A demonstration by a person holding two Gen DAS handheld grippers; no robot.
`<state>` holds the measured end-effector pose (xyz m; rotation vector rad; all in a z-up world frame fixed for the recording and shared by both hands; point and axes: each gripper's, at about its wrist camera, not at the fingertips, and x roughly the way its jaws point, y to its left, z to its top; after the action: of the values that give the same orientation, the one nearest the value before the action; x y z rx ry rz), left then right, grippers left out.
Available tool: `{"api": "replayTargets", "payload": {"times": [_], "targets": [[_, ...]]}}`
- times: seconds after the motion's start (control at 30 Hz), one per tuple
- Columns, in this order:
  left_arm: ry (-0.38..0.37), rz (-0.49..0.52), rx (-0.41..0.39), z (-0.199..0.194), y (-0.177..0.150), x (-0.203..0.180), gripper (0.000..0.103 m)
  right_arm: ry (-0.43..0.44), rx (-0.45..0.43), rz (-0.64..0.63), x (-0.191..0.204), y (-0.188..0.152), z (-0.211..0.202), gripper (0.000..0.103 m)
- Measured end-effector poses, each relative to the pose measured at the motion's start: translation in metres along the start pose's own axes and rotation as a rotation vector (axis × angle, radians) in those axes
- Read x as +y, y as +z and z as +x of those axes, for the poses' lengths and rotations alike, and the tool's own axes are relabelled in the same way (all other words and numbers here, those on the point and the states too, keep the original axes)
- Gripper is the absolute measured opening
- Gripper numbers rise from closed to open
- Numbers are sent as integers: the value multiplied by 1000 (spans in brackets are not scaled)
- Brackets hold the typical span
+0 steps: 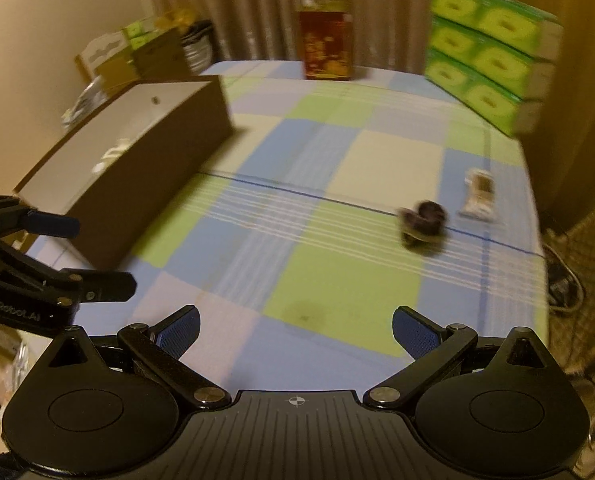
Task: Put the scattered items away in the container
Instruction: 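Withdraw both open grippers from the box toward the scrunchie and swabs, then grasp the cotton swab packet with the right gripper while the left gripper grasps the brown scrunchie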
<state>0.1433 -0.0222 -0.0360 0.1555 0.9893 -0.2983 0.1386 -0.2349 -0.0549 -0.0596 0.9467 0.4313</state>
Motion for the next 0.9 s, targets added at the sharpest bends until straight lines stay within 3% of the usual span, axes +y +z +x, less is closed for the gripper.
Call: {"api": "replayTargets", "payload": {"times": [0.4,0.9], "targets": [[-89,120,-31,32,27,-65,97,-95,-57,130,-72,-9,-12,100],[-171,260,-91,107,83,-120,92,-144,-71,170,-153,13,30,99]]}}
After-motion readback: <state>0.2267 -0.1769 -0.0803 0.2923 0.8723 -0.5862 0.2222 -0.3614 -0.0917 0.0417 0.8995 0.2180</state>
